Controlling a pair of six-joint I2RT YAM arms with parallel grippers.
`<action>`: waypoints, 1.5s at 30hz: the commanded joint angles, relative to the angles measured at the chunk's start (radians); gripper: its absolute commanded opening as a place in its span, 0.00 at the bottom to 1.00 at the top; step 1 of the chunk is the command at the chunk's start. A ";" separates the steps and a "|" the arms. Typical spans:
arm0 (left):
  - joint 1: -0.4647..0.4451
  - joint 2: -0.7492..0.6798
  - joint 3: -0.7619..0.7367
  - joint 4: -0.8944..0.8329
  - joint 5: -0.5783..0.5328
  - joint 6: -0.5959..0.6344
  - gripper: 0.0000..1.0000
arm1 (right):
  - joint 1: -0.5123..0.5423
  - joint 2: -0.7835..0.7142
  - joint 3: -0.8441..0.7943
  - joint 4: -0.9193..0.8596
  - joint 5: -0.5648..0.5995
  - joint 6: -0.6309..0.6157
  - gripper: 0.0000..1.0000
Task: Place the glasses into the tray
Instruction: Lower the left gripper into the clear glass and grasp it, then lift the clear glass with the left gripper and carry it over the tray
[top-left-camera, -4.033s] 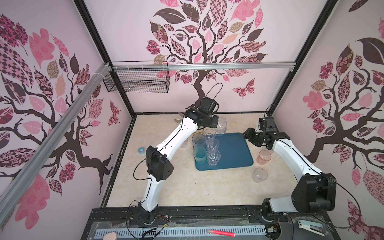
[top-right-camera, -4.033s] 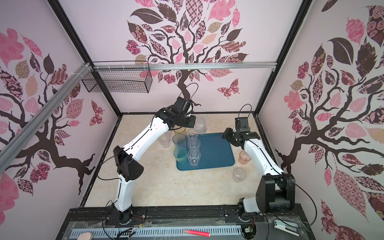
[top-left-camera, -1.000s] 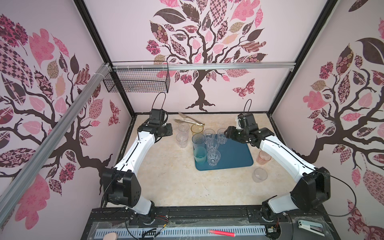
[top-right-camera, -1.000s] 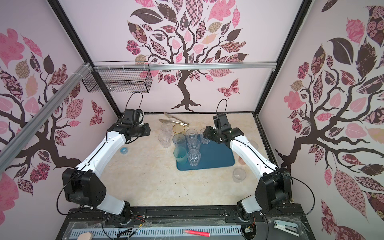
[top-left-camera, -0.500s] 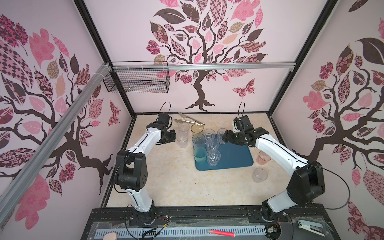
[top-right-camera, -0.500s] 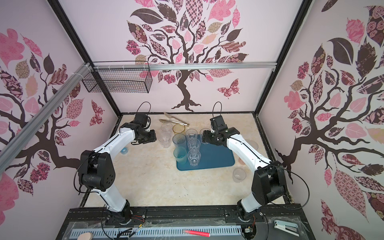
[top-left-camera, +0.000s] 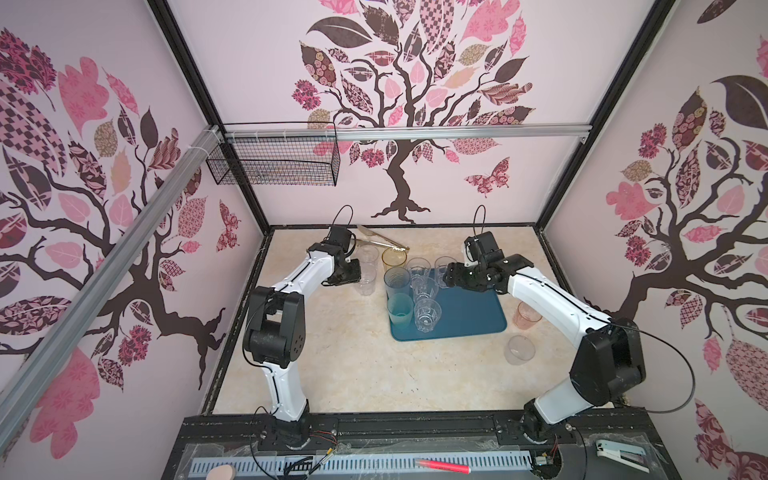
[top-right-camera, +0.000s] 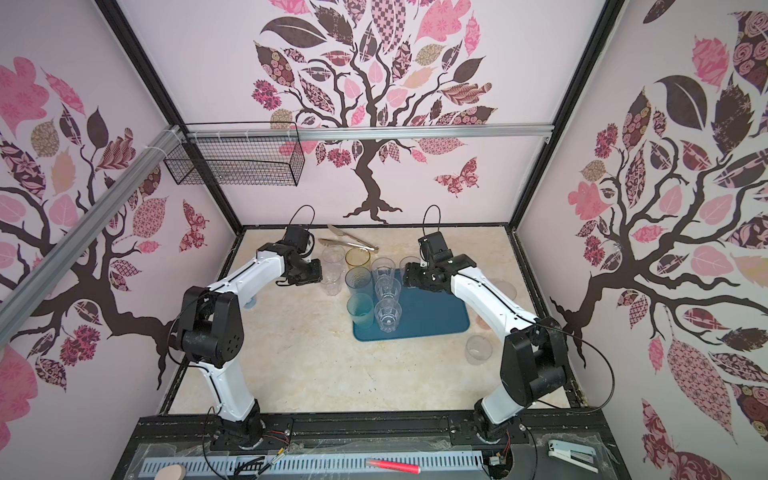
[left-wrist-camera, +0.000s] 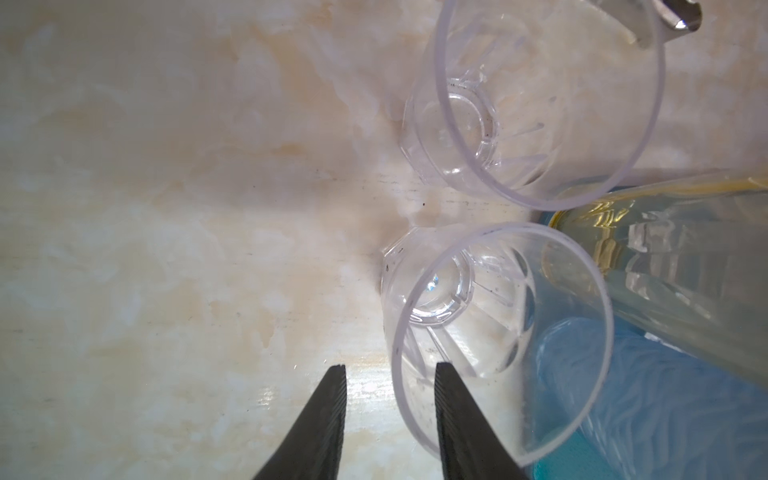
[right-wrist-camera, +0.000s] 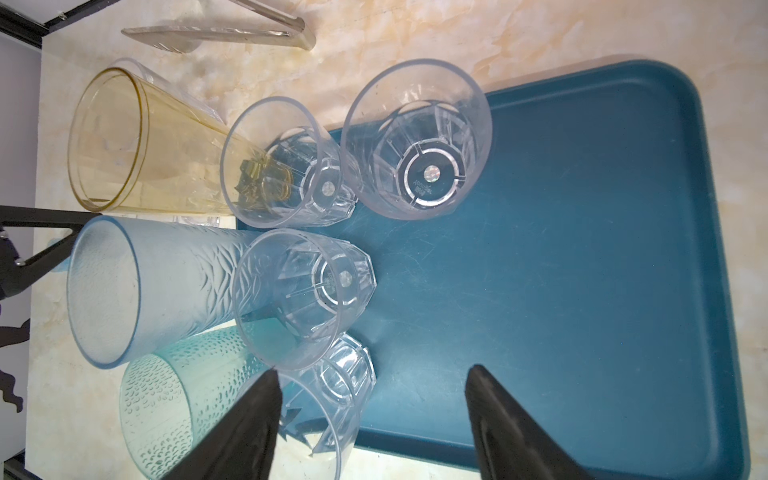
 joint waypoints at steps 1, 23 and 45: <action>0.001 0.024 0.041 0.015 -0.021 0.000 0.37 | 0.005 0.011 0.031 -0.030 0.005 -0.014 0.73; 0.006 -0.107 0.076 -0.126 -0.143 0.014 0.00 | 0.005 -0.006 0.036 -0.024 0.016 -0.016 0.72; -0.491 -0.058 0.619 -0.271 -0.092 -0.050 0.00 | -0.296 -0.194 -0.101 0.068 0.006 0.150 0.71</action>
